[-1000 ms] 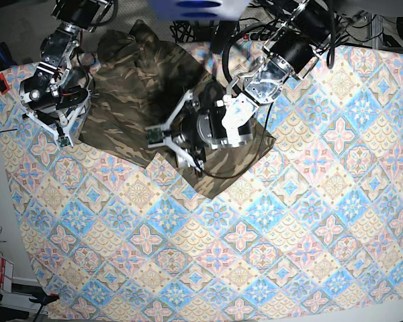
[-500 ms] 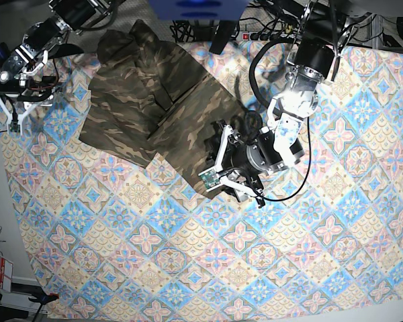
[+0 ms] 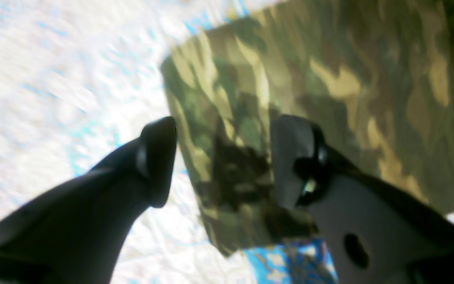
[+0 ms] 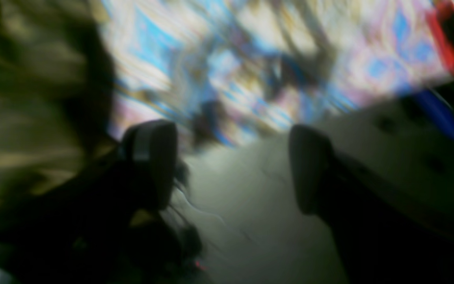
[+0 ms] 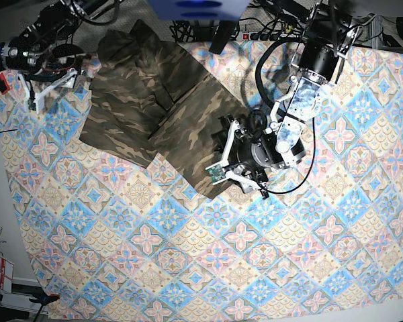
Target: Fold the T-shirt properly
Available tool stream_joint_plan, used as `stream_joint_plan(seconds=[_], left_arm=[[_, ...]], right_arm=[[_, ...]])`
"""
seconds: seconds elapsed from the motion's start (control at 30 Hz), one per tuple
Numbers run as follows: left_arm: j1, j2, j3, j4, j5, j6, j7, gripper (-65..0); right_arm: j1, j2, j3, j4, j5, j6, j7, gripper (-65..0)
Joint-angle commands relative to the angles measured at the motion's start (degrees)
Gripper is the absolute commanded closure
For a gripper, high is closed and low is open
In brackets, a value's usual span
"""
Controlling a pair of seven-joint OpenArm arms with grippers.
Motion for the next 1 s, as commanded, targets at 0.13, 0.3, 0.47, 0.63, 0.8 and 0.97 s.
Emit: stream_joint_plan(seconds=[0.13,0.3,0.47,0.63,0.8,0.97], left_arm=[[-1.4,-0.5,-0.4,-2.8,4.1,0.2,-0.5,-37.5],[-0.8,-0.5,-0.4,-2.9,7.1,0.2,-0.5,-37.5],[-0.6,-0.3,-0.4,-2.9,8.1,0.2,-0.5,-37.5],[-0.6,-0.2,-0.4,-2.9,7.9,0.2,-0.5,-37.5],[-0.7,-0.1,-0.3,-2.9,8.0,0.2,-0.5,-37.5],[-0.7,-0.1,-0.3,-2.9,8.2,0.2,-0.5,-37.5]], right_arm=[[-2.1,0.8,-6.9,0.8,11.0,0.0,0.4,-43.5],[-2.2,-0.1,-8.0,-1.7,8.7,0.0,0.4,-43.5],[-4.3,-0.1,-8.6,-1.9,8.7,0.0,0.4,-43.5],[-5.8,-0.1,-10.9,-2.0,8.8,0.0,0.4,-43.5],[-6.6,-0.1,-14.2,-11.4,8.7,0.0,4.1,-43.5],[-6.6,-0.1,-15.8,-21.4,8.7,0.0,10.7,-43.5]])
